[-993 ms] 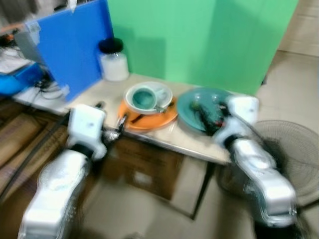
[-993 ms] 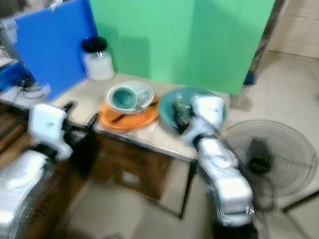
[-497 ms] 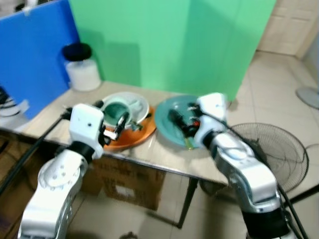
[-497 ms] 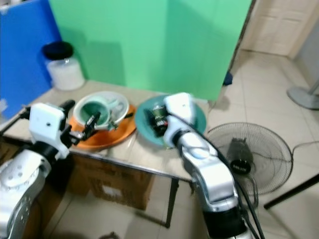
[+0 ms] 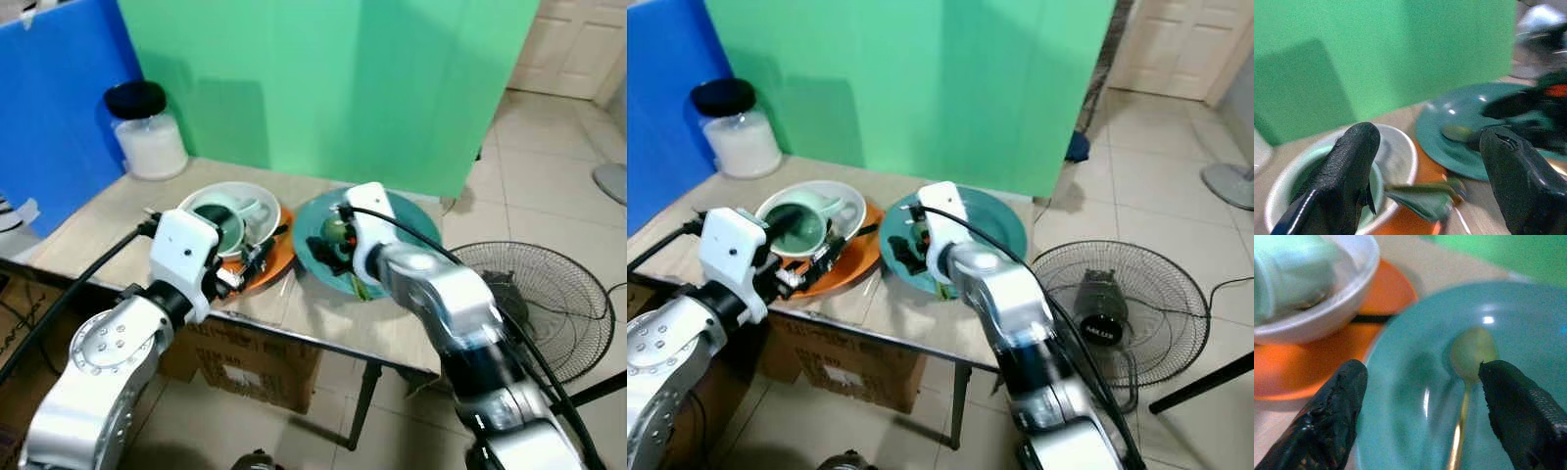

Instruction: Setting the table

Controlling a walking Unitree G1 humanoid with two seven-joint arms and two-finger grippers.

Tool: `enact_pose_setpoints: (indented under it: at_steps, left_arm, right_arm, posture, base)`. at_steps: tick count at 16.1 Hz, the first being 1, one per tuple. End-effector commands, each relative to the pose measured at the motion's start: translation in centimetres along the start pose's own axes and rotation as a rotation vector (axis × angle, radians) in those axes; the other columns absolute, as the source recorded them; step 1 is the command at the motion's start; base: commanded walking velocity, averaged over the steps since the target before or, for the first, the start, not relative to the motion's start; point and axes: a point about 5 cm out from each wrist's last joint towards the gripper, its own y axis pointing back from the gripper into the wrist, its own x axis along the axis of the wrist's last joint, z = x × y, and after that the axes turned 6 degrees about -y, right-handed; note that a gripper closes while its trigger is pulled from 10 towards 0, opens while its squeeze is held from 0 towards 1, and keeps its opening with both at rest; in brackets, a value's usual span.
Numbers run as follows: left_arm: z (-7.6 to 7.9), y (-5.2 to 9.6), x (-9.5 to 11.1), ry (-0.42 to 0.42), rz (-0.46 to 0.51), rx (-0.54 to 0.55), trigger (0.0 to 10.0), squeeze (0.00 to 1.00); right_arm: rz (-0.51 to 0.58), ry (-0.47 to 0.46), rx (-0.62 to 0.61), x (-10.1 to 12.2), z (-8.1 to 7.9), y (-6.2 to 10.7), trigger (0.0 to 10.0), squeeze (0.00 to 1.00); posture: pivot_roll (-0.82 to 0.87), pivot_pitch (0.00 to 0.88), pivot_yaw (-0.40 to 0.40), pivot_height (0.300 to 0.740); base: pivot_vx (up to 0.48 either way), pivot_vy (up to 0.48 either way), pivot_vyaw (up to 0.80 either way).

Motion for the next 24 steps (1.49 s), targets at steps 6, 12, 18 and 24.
enact_pose_setpoints:
  at_steps: [6,12,18,24]
  left_arm:
    - [1.0,2.0,-0.7,-0.038,-0.109,-0.235,10.0,0.0]
    - [1.7,2.6,-0.9,-0.02,-0.132,-0.279,10.0,0.0]
    - [2.0,2.5,-0.9,-0.01,-0.128,-0.291,10.0,0.0]
    - [2.1,2.4,-1.0,-0.009,-0.128,-0.289,10.0,0.0]
  right_arm:
    - [-0.148,0.046,-0.172,0.6,1.5,-3.3,10.0,0.0]
    - [-0.241,-0.077,-0.137,-0.6,1.1,-4.3,0.0,0.0]
    - [-0.252,-0.084,-0.131,-0.6,1.0,-4.6,0.0,0.0]
    - [-0.252,-0.052,-0.132,-0.6,1.0,-4.7,0.0,0.0]
  posture:
    - [0.19,0.0,0.008,0.74]
    - [0.19,0.0,0.003,0.74]
    - [0.18,0.0,0.005,0.74]
    - [0.18,0.0,0.007,0.74]
  base:
    - [0.0,0.0,0.0]
    - [0.0,0.0,0.0]
    - [0.0,0.0,0.0]
    - [0.0,0.0,0.0]
